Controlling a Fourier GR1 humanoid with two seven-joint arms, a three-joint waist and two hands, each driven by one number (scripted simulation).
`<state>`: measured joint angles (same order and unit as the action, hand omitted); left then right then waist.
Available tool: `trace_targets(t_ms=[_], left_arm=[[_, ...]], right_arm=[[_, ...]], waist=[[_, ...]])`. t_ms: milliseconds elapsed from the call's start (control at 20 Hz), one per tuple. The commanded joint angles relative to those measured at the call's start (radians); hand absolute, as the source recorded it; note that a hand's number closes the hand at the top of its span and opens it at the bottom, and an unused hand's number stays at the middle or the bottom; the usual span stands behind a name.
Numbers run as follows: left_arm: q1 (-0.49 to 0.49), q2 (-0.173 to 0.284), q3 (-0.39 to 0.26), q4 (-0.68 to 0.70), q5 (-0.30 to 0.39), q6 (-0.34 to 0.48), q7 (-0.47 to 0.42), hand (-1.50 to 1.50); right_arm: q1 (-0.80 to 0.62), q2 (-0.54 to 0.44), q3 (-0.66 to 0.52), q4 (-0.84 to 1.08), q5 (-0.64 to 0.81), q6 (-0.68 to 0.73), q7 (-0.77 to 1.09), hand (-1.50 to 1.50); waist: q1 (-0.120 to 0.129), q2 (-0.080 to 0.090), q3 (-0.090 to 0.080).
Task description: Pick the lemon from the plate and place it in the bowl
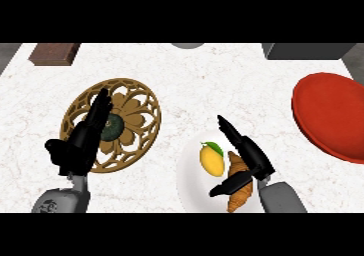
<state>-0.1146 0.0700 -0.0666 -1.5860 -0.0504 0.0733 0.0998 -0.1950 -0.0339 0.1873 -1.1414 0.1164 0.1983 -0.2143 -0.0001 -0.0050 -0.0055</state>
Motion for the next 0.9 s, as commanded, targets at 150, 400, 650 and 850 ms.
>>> trace_targets(t_ms=[150,400,650,850], left_arm=[[-0.047,-0.033,0.002,0.049,-0.013,0.025,0.010,0.00],[-0.037,-0.010,0.026,0.081,-0.004,-0.017,-0.045,0.00],[0.051,-0.033,-0.012,-0.019,-0.018,-0.006,-0.029,0.00],[0.006,-0.009,0.043,0.069,-0.003,-0.010,-0.065,0.00]], right_arm=[[-0.024,-0.026,0.099,0.039,0.128,-0.012,-0.171,1.50],[0.011,0.012,0.103,0.079,0.163,-0.025,-0.252,1.50],[0.097,0.000,0.104,-0.008,0.137,0.013,-0.262,1.50],[0.274,-0.198,0.124,-0.317,0.185,0.044,-0.136,1.50]], waist=[[0.001,0.005,0.006],[0.001,0.005,0.006],[0.000,0.004,0.005],[-0.031,-0.002,0.003]])
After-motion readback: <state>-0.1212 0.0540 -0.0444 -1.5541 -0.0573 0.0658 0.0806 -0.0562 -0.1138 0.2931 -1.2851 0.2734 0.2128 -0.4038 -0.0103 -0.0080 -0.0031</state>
